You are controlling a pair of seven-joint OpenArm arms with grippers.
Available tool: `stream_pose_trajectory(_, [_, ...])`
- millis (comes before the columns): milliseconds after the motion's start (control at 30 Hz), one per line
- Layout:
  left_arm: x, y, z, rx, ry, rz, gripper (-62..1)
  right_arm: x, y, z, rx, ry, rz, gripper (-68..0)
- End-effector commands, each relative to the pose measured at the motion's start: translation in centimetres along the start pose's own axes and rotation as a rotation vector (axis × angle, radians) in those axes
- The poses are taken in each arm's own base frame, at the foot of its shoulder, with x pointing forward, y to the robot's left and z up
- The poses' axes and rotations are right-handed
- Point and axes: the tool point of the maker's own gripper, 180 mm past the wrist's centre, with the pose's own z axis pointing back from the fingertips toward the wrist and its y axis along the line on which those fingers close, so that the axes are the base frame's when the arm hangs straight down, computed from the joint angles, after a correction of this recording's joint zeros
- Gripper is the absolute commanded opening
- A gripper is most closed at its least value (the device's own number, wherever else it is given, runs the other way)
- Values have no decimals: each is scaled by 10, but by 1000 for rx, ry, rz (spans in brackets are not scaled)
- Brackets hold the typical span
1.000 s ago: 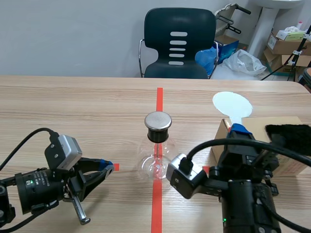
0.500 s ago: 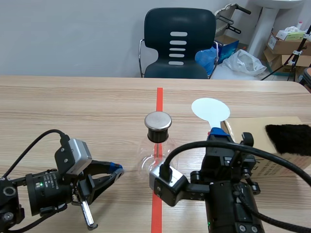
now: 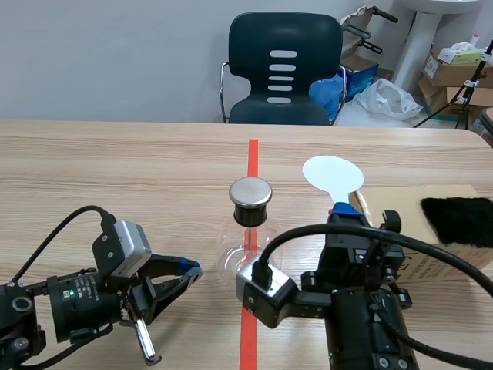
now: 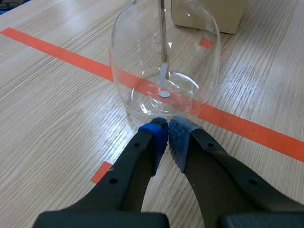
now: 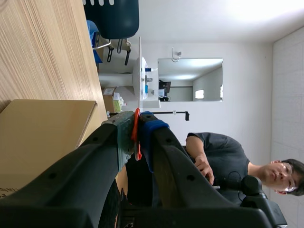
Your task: Do the electroscope experiment
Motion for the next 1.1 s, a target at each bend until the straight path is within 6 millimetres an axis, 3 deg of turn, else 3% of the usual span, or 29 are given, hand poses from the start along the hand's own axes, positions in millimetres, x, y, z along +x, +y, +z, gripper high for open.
stream_pose_trajectory(0, [10, 2, -3, 2, -32, -6, -554, 0, -10, -5, -33, -8, -6, -665])
stream_pose_trajectory(400, [10, 2, -3, 2, -34, -6, -554, 13, -10, -5, -33, -79, -4, -665])
stream_pose_trajectory(1067, [10, 2, -3, 2, -35, -6, -552, 13, -9, -4, -30, -79, -4, -665])
